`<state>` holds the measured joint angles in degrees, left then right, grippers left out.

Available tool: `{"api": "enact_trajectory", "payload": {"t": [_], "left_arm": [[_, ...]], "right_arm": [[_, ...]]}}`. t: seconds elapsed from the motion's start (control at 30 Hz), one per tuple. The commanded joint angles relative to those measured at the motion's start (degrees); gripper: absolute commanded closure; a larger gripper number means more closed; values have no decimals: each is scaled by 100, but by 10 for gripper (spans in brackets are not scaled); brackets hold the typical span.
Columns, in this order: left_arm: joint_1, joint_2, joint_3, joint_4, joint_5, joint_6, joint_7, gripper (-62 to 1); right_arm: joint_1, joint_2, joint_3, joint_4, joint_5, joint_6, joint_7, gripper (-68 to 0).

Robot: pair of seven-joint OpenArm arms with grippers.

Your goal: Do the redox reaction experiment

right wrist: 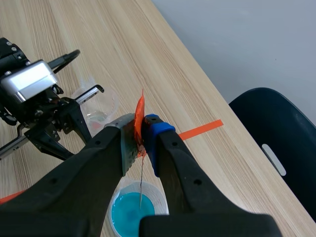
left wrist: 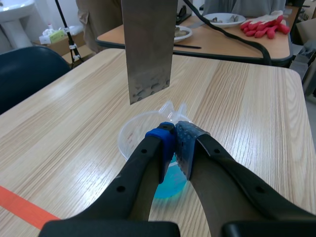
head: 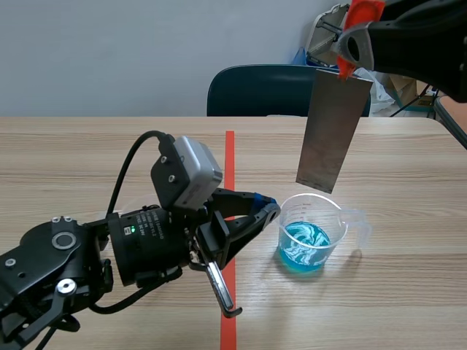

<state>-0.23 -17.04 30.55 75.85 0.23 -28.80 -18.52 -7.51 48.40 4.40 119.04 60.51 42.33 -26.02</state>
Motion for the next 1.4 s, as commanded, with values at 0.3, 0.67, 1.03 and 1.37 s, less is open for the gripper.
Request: {"api": "enact_trajectory", "payload": {"t": [0.3,0.67,1.03,1.37], "left_arm": [[-125,243,101,-39,-173,214,-74,-28],[-186,402,105,-48,-262,258,210,-28],[-184,358,105,-48,-262,256,203,-28],[256,-317,-205,396,-262,254,-315,-65]], "right_arm": [[50,46,17,22,63,39,61,-10],[50,46,17,22,63,39,61,-10],[50,46,17,22,63,39,61,-10],[50,46,17,22,63,39,61,-10]]}}
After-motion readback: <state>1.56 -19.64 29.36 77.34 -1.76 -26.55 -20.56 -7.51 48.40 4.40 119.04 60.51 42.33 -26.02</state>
